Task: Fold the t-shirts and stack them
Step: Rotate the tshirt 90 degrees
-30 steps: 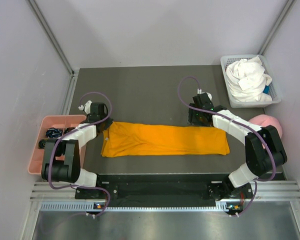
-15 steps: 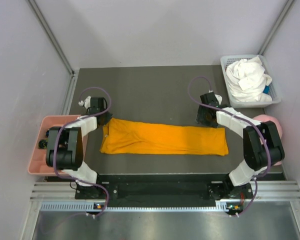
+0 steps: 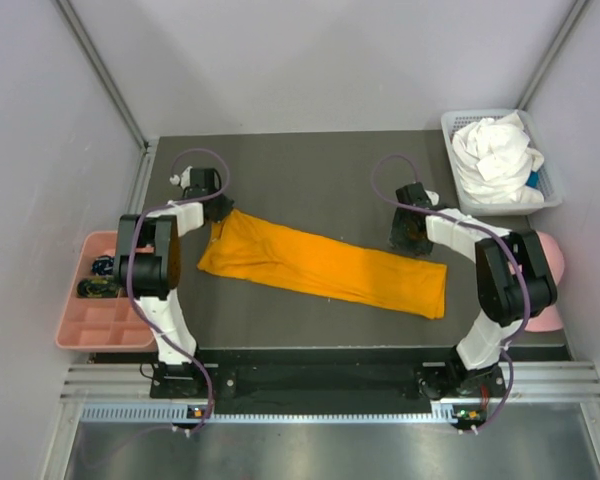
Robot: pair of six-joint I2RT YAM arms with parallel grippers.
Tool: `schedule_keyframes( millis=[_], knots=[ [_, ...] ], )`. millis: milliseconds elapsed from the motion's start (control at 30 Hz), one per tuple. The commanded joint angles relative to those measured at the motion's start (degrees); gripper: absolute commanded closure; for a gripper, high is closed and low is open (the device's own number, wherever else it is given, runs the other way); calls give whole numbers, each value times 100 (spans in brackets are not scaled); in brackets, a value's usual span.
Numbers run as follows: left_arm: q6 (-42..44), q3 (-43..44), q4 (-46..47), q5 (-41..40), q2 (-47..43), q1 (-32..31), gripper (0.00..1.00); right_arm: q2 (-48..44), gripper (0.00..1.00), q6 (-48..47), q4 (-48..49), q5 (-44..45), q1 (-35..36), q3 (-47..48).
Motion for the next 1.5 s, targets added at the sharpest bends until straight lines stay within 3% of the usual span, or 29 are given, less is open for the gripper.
schedule_keyframes(
  millis=[0, 433, 633, 833, 1167, 1467],
  knots=[
    [-5, 845, 431, 530, 565, 35, 100, 129, 38, 62, -4, 25, 4, 311],
    [75, 3288, 282, 1471, 2420, -26, 100, 270, 37, 79, -215, 307, 4, 522],
    [-57, 4956, 221, 2077, 3404, -105, 100, 288, 37, 97, -329, 377, 4, 408],
    [-154, 6442, 115, 2192, 4275, -193, 100, 244, 37, 176, -356, 430, 4, 276],
    [-611, 7077, 598, 2227, 4864, -211, 100, 226, 36, 149, -514, 500, 4, 267],
    [-585, 7078, 589, 2298, 4943, -202, 100, 24, 35, 70, -487, 298, 258, -172]
  ],
)
